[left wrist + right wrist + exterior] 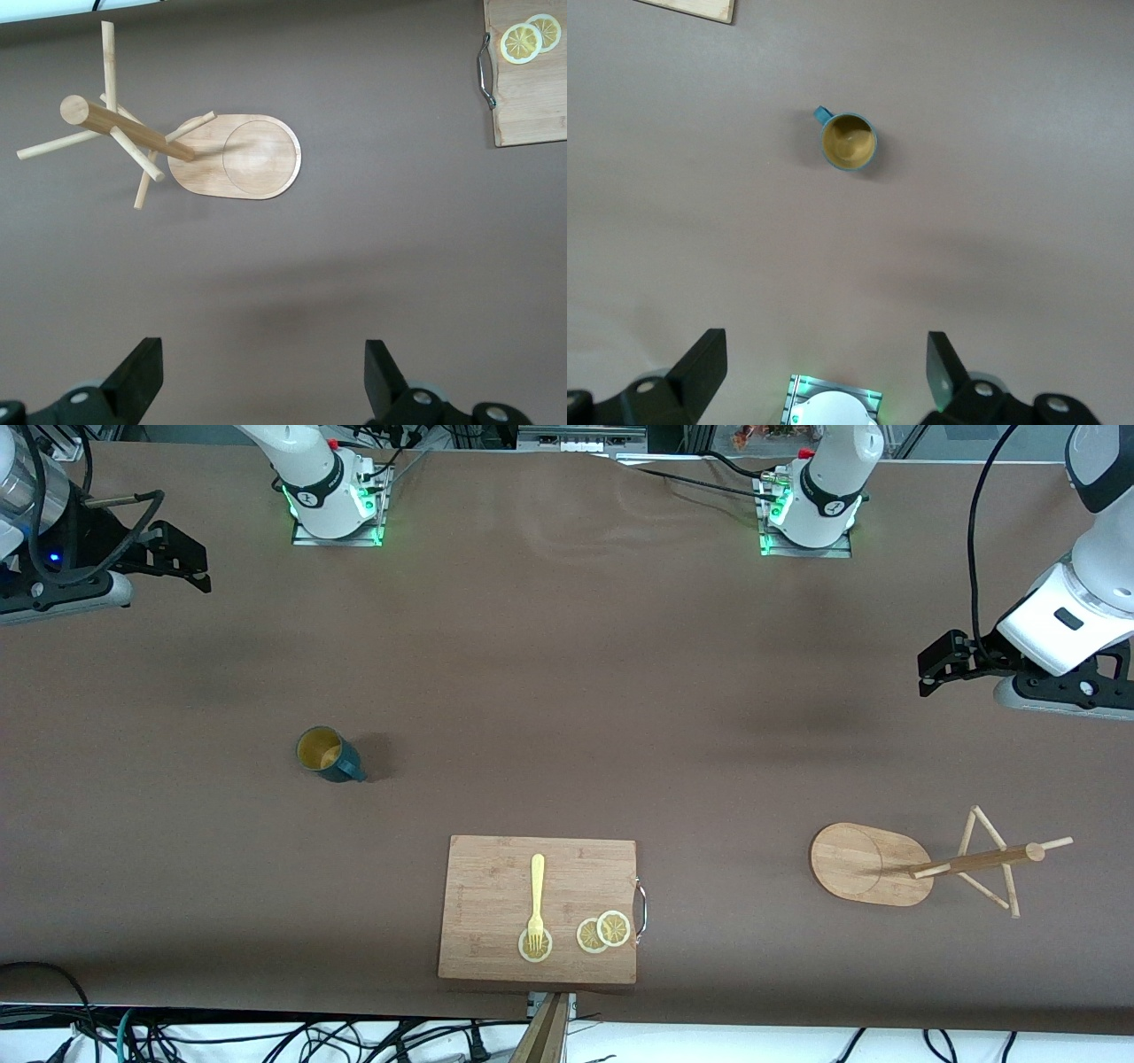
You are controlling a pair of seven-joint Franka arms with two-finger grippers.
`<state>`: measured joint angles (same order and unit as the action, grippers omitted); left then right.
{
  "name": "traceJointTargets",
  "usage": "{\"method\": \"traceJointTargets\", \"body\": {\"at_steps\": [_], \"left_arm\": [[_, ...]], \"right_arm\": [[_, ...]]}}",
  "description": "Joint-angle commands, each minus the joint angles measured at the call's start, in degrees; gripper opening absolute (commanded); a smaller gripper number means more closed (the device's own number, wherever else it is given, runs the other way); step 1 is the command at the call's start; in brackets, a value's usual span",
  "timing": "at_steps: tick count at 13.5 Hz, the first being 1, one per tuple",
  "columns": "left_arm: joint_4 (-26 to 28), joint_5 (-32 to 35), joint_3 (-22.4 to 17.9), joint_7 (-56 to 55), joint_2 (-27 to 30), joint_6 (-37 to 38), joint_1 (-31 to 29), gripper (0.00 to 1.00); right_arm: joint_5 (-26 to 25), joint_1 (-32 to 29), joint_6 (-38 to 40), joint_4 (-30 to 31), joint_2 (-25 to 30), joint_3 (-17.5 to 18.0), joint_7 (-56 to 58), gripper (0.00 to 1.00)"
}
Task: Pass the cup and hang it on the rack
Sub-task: 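Reach the right gripper toward the teal mug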
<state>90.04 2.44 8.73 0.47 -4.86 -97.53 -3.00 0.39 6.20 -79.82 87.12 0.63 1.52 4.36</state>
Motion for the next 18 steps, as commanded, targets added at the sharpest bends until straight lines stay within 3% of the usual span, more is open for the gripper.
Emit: {"method": "traceJointTargets", "body": {"at_steps": [1, 8, 12, 14, 18], "left_arm": [[-1.4, -0.6, 0.1, 0.6, -0.3, 0.8, -0.2, 1.0], [-1.4, -0.6, 0.1, 0.7, -0.4, 0.8, -0.2, 1.0], [-1.4, -0.6, 0.1, 0.8, -0.4, 0.8, -0.2, 1.0], [-1.3, -0.6, 0.2, 0.8, -0.3, 0.8, -0.2, 1.0], [-1.4, -0.6, 0.2, 0.8, -0.3, 0.8, -0.2, 1.0]], "right_arm": [[0.3, -0.1, -0.9, 2.2, 2.1, 0.0, -0.9, 1.0], [0.1, -0.4, -0.9, 0.6, 0.8, -0.3, -0.8, 1.0], [0.5, -0.5, -1.2, 0.6, -0.2, -4.3, -0.1, 1.0], [0.7, -0.5, -1.8, 0.6, -0.5, -4.7, -0.9, 1.0], [0.9, -0.8, -2.8, 0.9, -5.0, -5.0, -0.9, 1.0]]}}
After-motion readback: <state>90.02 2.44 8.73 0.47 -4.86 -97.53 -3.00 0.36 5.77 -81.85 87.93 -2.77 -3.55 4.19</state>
